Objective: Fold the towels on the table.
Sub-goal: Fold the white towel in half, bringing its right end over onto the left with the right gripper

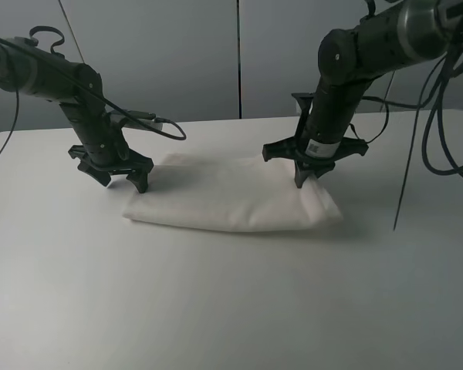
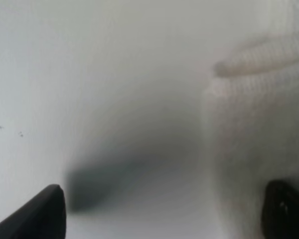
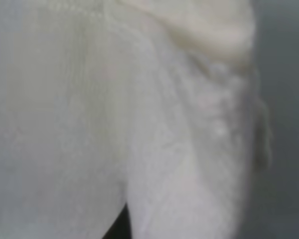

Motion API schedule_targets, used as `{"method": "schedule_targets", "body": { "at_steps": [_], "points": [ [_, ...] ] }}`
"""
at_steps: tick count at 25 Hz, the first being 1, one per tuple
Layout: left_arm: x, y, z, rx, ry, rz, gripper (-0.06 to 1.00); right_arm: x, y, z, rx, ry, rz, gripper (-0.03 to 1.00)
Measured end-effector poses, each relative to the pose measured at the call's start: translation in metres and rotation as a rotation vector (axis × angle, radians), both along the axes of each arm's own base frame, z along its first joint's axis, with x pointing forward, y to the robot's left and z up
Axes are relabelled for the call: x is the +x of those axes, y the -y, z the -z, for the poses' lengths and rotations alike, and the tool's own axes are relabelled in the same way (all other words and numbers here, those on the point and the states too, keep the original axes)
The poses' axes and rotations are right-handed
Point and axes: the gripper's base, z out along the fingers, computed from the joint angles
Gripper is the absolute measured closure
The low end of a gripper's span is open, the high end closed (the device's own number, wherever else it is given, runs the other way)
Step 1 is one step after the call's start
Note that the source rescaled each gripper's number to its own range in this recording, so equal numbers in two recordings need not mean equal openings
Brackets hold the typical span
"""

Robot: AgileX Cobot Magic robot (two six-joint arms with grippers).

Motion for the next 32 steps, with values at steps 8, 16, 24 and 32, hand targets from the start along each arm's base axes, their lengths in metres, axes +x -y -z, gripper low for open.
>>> {"method": "schedule_targets", "body": {
  "at_steps": [8, 16, 24, 32],
  "points": [
    [0.000, 0.000, 0.002, 0.001, -0.003, 0.000, -0.06, -0.008, -0.019, -0.021, 0.168, 0.009, -0.020, 0.96],
    [0.000, 0.000, 0.002, 0.001, -0.003, 0.000, -0.06, -0.020, -0.067, -0.026, 0.324, 0.091, -0.057, 0.96],
    [0.000, 0.000, 0.002, 0.001, -0.003, 0.000, -0.06, -0.015, -0.077, -0.032, 0.427, 0.156, -0.003, 0.96],
    [0.000, 0.000, 0.002, 0.001, -0.003, 0.000, -0.06, -0.001, -0.095, -0.043, 0.512, 0.147, -0.019, 0.96]
  ]
}}
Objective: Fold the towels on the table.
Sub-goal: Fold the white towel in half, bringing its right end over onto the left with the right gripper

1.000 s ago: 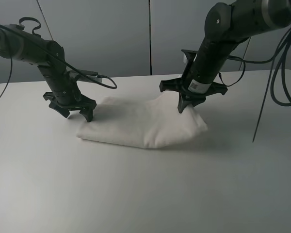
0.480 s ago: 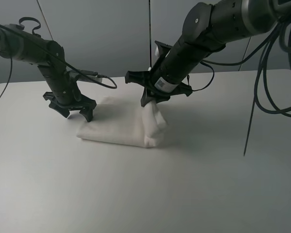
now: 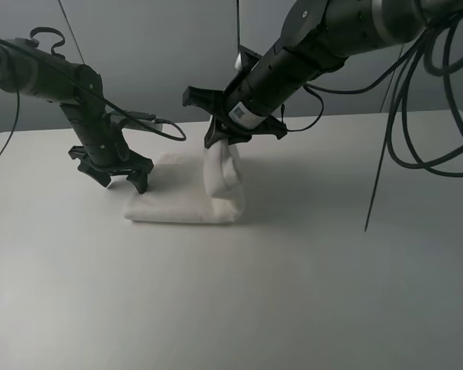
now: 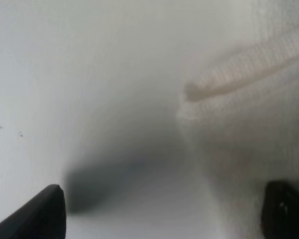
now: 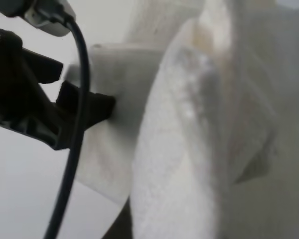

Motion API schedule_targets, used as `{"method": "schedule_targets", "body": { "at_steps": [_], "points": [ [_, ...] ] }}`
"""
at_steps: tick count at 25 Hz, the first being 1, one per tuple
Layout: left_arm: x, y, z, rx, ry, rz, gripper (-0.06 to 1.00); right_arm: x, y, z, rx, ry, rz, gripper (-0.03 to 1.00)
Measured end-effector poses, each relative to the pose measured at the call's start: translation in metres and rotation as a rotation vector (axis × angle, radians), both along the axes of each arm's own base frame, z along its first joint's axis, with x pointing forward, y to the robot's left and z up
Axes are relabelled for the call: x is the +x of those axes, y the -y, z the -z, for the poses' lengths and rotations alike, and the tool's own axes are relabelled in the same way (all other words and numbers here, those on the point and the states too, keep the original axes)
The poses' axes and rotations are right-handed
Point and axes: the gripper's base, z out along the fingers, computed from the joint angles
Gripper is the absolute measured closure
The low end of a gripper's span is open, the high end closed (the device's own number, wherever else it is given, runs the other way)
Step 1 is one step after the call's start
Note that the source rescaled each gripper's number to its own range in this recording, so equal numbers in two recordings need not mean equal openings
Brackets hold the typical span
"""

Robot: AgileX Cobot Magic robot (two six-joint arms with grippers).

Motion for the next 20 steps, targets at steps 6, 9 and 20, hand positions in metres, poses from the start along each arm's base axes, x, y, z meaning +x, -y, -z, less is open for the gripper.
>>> {"method": "schedule_targets", "body": {
  "at_steps": [6, 9, 20],
  "points": [
    [0.000, 0.001, 0.000, -0.013, -0.003, 0.011, -0.06, 0.001, -0.018, 0.010, 0.017, -0.019, -0.029, 0.96],
    [-0.001, 0.002, 0.000, -0.022, -0.005, 0.023, -0.06, -0.001, -0.026, 0.014, 0.031, -0.012, -0.031, 0.96],
    [-0.001, 0.005, 0.001, -0.069, -0.017, 0.070, -0.06, -0.001, -0.036, 0.012, 0.100, 0.024, -0.031, 0.96]
  ]
}}
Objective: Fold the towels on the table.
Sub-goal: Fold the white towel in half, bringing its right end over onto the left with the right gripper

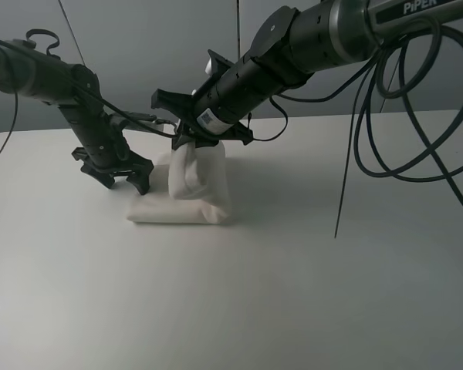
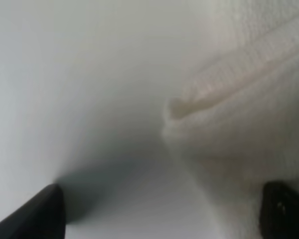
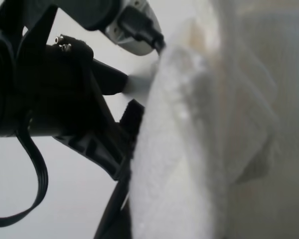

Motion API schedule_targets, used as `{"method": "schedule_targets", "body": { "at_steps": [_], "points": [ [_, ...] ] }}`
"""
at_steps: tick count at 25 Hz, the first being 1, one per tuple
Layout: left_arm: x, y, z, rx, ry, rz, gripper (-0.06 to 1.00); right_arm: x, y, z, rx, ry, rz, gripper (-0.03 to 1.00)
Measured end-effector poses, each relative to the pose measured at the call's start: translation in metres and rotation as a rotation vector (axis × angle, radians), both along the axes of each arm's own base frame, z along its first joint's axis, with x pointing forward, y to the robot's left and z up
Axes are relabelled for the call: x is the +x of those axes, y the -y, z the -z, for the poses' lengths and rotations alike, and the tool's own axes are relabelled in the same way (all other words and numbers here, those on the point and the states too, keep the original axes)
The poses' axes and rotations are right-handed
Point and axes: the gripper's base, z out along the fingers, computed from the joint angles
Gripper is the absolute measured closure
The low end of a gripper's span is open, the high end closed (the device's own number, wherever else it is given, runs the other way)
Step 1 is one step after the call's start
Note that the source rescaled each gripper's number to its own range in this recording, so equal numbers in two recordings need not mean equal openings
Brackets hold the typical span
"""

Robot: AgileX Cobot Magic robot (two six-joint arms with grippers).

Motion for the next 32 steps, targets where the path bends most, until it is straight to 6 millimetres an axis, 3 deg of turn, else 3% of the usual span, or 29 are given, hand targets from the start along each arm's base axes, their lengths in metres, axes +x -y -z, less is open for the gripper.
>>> {"method": "schedule_targets", "body": {
  "at_steps": [11, 20, 32],
  "points": [
    [0.000, 0.000, 0.000, -0.010, -0.002, 0.022, -0.06, 0.000, -0.003, -0.001, 0.018, 0.009, 0.005, 0.96],
    [-0.001, 0.001, 0.000, -0.014, -0.014, 0.037, -0.06, -0.003, -0.012, 0.018, 0.034, -0.038, 0.023, 0.96],
    [0.002, 0.010, -0.007, -0.093, -0.089, 0.053, -0.06, -0.002, -0.014, 0.021, 0.057, -0.046, 0.030, 0.96]
  ]
}}
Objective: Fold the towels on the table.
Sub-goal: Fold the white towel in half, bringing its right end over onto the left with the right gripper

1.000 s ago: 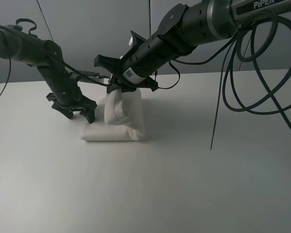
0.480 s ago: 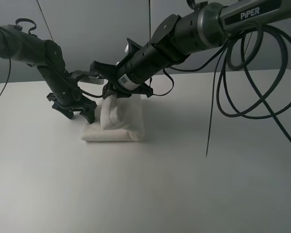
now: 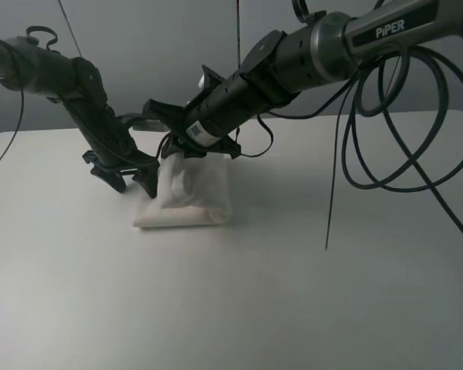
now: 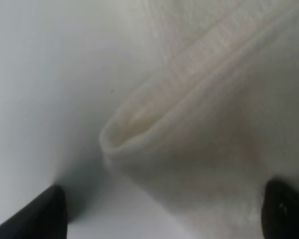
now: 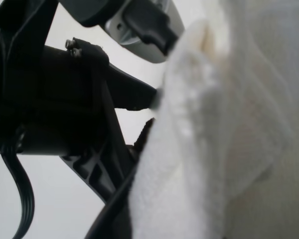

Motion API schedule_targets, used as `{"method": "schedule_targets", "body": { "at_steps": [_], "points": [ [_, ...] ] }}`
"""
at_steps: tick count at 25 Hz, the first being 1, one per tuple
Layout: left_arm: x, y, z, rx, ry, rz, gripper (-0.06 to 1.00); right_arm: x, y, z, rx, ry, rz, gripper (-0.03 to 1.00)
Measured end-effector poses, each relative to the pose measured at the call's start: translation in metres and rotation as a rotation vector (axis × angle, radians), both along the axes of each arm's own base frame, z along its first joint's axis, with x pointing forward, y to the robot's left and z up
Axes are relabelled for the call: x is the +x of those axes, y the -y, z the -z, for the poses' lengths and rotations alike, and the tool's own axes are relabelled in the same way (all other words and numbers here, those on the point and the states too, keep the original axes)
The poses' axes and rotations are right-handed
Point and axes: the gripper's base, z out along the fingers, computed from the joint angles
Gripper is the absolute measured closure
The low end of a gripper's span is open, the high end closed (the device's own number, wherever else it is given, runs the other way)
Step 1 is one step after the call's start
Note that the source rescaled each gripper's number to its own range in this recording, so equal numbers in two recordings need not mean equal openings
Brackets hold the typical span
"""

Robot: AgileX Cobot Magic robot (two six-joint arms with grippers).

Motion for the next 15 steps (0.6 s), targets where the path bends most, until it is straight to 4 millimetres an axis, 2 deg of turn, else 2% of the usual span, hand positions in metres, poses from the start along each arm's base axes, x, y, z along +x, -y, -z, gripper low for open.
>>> {"method": "schedule_targets", "body": {
  "at_steps": [9, 15],
  "points": [
    [0.011, 0.005, -0.027, -0.026, -0.009, 0.037, -0.06, 0.000, 0.000, 0.000, 0.001, 0.002, 0.002, 0.96],
    [0.009, -0.001, -0.067, -0.043, 0.035, 0.036, -0.06, 0.000, 0.000, 0.000, 0.002, 0.001, 0.002, 0.96]
  ]
}}
